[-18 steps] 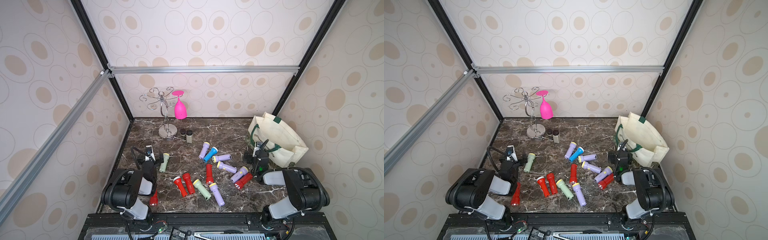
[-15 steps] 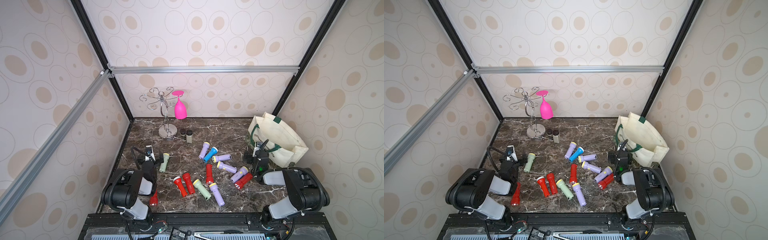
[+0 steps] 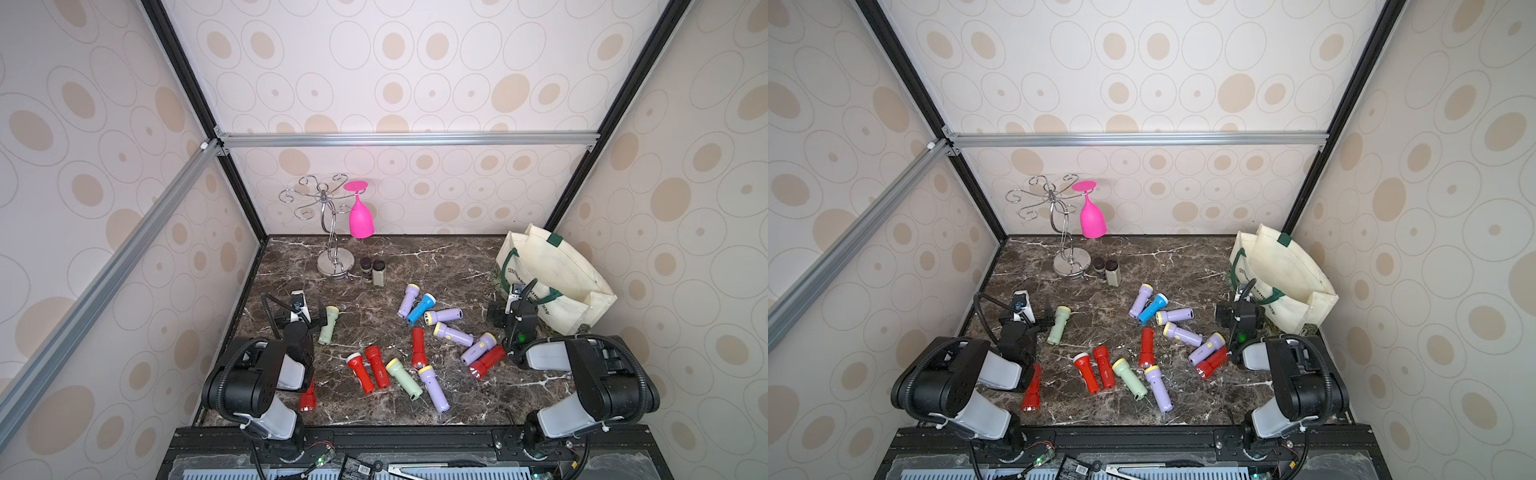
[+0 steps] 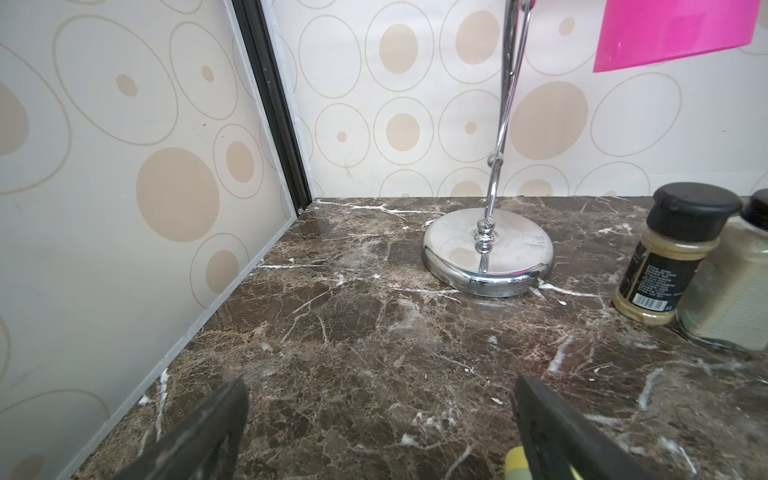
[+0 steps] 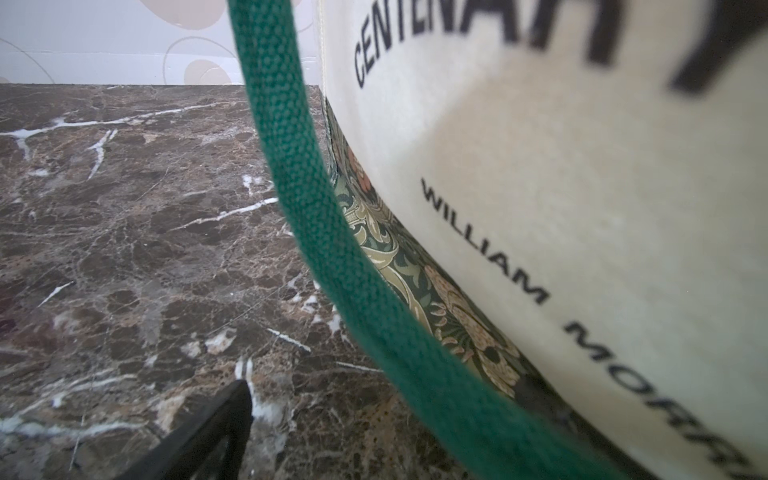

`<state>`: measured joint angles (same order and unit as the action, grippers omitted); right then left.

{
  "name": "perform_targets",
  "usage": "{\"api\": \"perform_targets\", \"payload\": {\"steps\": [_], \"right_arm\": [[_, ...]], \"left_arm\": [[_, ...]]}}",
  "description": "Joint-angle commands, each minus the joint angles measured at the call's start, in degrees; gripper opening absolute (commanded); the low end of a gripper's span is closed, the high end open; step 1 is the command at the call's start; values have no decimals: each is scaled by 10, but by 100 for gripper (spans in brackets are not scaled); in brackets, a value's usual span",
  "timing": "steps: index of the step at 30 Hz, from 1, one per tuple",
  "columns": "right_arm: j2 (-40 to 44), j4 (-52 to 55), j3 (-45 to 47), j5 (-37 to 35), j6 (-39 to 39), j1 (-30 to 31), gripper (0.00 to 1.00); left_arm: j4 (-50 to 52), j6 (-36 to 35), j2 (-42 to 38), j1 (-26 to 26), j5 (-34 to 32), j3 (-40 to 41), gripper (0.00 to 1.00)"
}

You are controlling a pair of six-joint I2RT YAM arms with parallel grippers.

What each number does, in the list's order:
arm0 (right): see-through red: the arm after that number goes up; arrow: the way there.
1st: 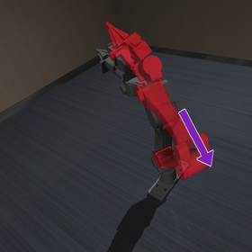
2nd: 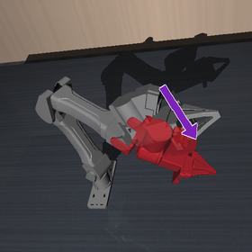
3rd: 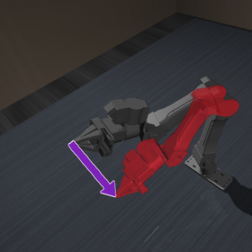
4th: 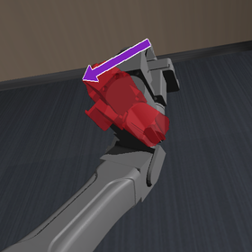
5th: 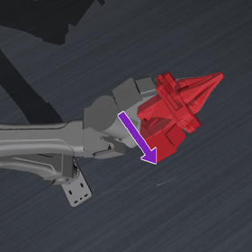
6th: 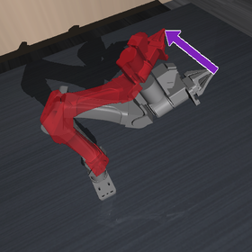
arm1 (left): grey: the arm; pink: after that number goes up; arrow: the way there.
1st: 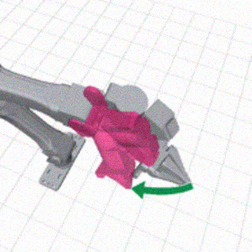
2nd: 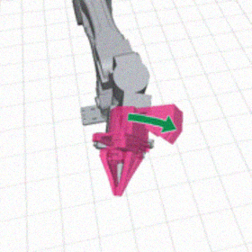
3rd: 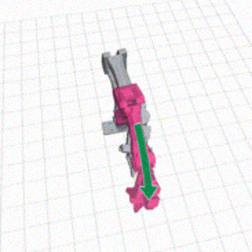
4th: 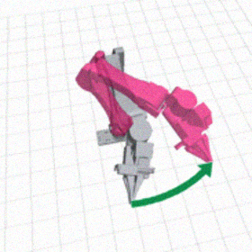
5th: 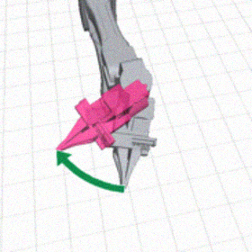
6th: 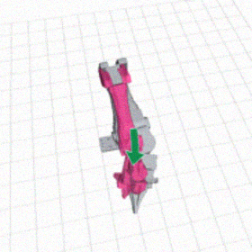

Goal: Put the flashlights into the tote bags
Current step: Pick up the flashlight from the center of the board.

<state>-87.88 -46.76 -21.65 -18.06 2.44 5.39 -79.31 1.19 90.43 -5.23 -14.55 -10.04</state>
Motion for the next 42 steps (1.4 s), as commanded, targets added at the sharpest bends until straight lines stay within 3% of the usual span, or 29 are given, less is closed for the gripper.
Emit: {"api": "perform_targets", "payload": {"steps": [1,35,39,42], "right_arm": [[-6,-17,-13,-8,-7,-4,100],[-3,-18,-12,-7,-7,-4,100],[12,5,-22,7,-21,-2,100],[57,106,-48,22,-21,1,100]], "left_arm": [[-24,-13,4,3,-3,-12,100],[-27,-12,-1,5,-3,-9,100],[32,-7,-48,4,-22,-18,100],[111,1,-103,4,-20,-28,100]]}}
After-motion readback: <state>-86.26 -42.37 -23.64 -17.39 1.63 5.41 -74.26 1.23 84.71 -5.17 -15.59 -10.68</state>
